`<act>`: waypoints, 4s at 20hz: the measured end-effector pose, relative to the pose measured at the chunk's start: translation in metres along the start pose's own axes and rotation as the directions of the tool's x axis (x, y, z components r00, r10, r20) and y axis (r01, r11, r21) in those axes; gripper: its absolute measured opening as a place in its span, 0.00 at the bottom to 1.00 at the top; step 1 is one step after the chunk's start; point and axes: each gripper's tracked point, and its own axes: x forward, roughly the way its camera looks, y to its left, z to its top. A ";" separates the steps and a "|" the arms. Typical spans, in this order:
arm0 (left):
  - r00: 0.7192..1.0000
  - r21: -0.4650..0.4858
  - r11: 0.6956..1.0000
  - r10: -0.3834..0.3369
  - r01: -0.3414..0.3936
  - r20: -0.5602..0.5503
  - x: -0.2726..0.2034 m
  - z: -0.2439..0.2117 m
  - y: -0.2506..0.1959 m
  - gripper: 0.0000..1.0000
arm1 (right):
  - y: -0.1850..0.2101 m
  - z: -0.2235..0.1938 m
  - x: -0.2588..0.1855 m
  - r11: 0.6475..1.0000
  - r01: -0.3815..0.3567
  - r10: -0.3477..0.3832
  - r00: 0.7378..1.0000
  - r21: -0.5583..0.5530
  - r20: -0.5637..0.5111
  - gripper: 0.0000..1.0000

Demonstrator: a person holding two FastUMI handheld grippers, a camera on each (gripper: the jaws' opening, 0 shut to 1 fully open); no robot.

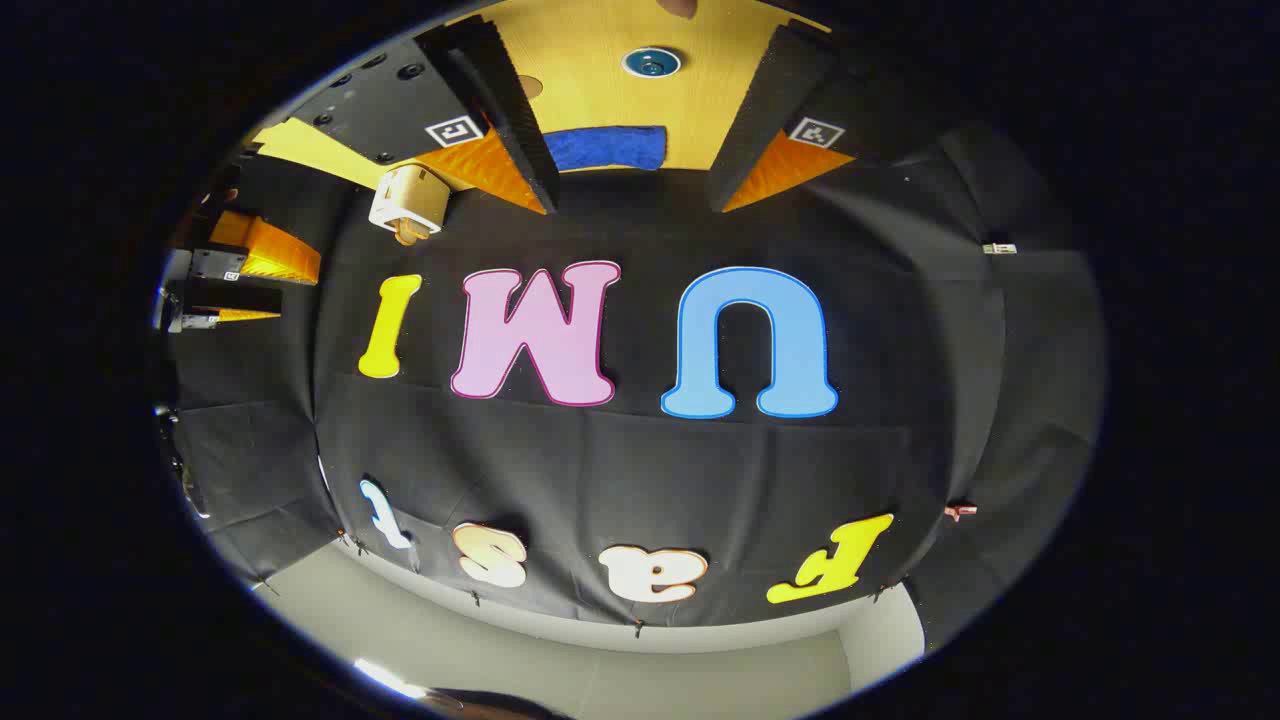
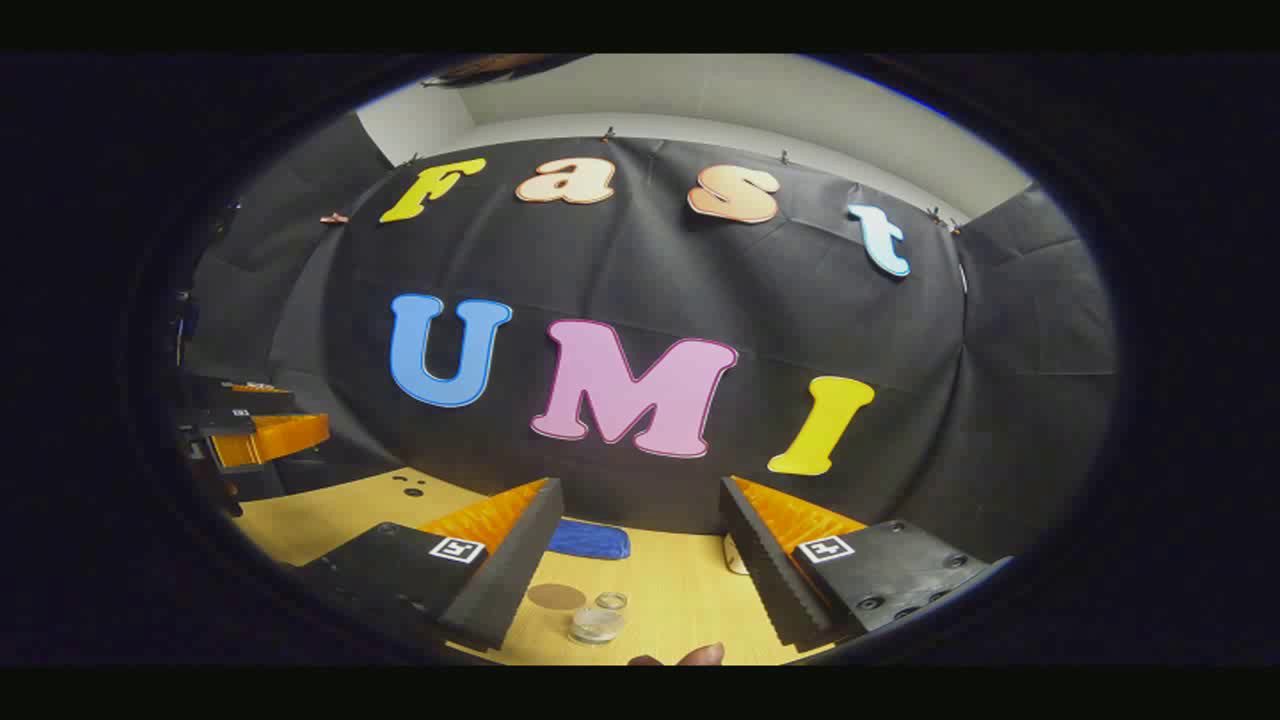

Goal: Open the teacup lid with one hand, grasp the water bottle and pour water into the teacup with the other hand; after pouring, place the water bottle on the coaster and then close the teacup lid.

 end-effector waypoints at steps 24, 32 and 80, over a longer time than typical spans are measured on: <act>0.993 0.017 1.000 -0.007 0.009 -0.119 0.032 -0.098 -0.010 0.95 | 0.024 -0.093 0.008 0.998 -0.066 0.068 0.990 0.018 -0.122 0.96; 0.981 0.077 0.996 0.058 -0.044 -0.185 0.068 -0.218 0.008 0.95 | 0.029 -0.214 0.001 0.994 -0.098 0.105 0.971 0.043 -0.213 0.96; 0.971 0.062 0.993 0.107 -0.095 -0.215 0.097 -0.287 0.048 0.29 | 0.055 -0.348 0.055 0.998 -0.058 0.052 0.942 -0.007 -0.332 0.77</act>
